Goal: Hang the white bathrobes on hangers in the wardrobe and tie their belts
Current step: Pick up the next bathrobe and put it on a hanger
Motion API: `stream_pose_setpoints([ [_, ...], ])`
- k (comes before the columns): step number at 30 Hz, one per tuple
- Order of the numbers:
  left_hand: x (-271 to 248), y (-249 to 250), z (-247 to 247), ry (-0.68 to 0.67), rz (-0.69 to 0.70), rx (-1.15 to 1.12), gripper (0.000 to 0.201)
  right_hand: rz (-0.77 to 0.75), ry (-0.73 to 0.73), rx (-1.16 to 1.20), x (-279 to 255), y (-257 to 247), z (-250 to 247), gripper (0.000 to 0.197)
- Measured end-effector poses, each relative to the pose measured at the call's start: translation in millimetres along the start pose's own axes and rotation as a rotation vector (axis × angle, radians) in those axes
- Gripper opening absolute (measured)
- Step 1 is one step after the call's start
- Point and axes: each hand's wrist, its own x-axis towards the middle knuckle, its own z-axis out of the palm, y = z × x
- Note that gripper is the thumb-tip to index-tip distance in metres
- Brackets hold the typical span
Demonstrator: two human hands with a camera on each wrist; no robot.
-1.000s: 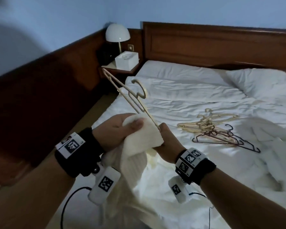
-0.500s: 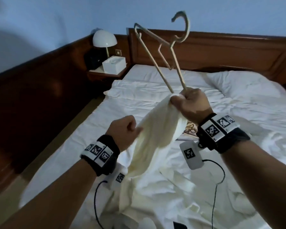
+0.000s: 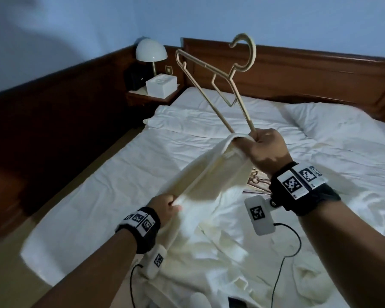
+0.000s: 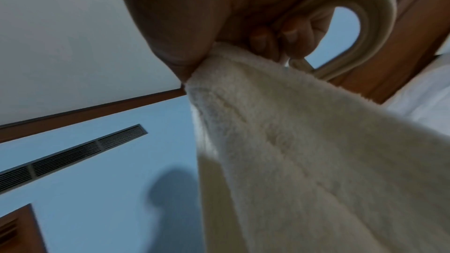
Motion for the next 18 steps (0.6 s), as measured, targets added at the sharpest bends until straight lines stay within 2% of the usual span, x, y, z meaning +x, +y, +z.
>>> stream_pose_setpoints([
  [3,-8,-29,-8,0.139,-0.031,-0.173,0.026,0.064,-0.003,-0.092,3,32,-11,0.040],
  [6,-19,-26,-32,0.355,-0.085,-0.408,0.030,0.118,-0.142,-0.389,0,69,-14,0.043],
  [8,-29,-4,-54,0.433,0.046,-0.440,0.028,0.141,-0.218,-0.490,-8,88,-7,0.032],
  [9,-36,13,-66,0.438,0.144,-0.438,0.025,0.132,-0.249,-0.502,-17,94,1,0.037],
  [10,-43,31,-75,0.412,0.238,-0.428,0.025,0.087,-0.285,-0.492,-26,98,11,0.051],
  [12,-54,65,-86,0.287,0.367,-0.367,0.024,-0.015,-0.382,-0.420,-48,94,34,0.085],
  [13,-60,80,-86,0.237,0.414,-0.322,0.025,-0.060,-0.444,-0.368,-58,86,46,0.095],
  [14,-62,90,-84,0.225,0.451,-0.286,0.025,-0.102,-0.500,-0.325,-65,77,57,0.095],
  [15,-66,99,-83,0.245,0.477,-0.282,0.024,-0.145,-0.516,-0.306,-69,69,65,0.087],
  [17,-68,102,-84,0.333,0.491,-0.302,0.024,-0.208,-0.404,-0.216,-65,57,72,0.074],
  [18,-67,96,-85,0.358,0.463,-0.309,0.026,-0.184,-0.315,-0.133,-60,52,69,0.068],
])
